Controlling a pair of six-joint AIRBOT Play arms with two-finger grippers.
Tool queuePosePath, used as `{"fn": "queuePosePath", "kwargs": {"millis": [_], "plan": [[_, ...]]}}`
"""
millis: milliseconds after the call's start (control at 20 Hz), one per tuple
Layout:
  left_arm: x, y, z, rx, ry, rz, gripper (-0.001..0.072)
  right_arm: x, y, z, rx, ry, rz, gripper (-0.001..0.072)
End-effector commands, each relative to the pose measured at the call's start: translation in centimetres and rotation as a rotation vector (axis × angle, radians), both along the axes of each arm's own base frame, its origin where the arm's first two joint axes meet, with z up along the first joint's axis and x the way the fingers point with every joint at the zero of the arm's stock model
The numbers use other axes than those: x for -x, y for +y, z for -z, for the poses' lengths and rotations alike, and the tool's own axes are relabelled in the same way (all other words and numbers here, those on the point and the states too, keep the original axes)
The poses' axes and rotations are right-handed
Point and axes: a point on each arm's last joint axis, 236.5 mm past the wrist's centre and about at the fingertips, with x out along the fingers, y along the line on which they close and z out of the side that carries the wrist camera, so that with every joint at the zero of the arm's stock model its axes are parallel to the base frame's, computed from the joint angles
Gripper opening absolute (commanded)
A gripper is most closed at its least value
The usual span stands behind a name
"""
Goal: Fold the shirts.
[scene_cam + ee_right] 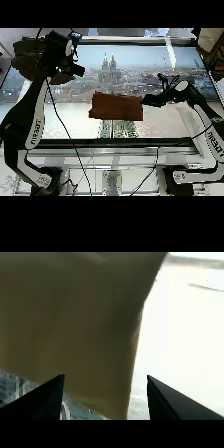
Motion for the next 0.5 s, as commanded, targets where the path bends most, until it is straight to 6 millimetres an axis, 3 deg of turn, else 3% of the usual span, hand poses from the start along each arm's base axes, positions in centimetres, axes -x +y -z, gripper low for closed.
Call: {"fn": "queuePosePath", "kwargs": {"millis": [0, 100, 250, 450], "plan": [[0.0, 0.0, 0.0, 0.001, 0.001, 0.003, 0.002, 2.4, 0.3, 3.4, -0.037, 0.132, 0.032, 0.0571], [-0.1, 0.0, -0.1, -0.001, -0.002, 0.009, 0.002, 2.5, 1.6, 4.7, -0.114, 0.176, 0.088, 0.06], [-0.1, 0.0, -0.1, -0.006, 0.0, 0.02, 0.002, 0.9, 3.3, 5.4, -0.195, 0.163, 0.16, 0.06], [-0.1, 0.0, -0.1, -0.006, 0.0, 0.02, 0.002, -2.7, 5.8, 4.1, -0.282, 0.023, 0.213, 0.0578]]}}
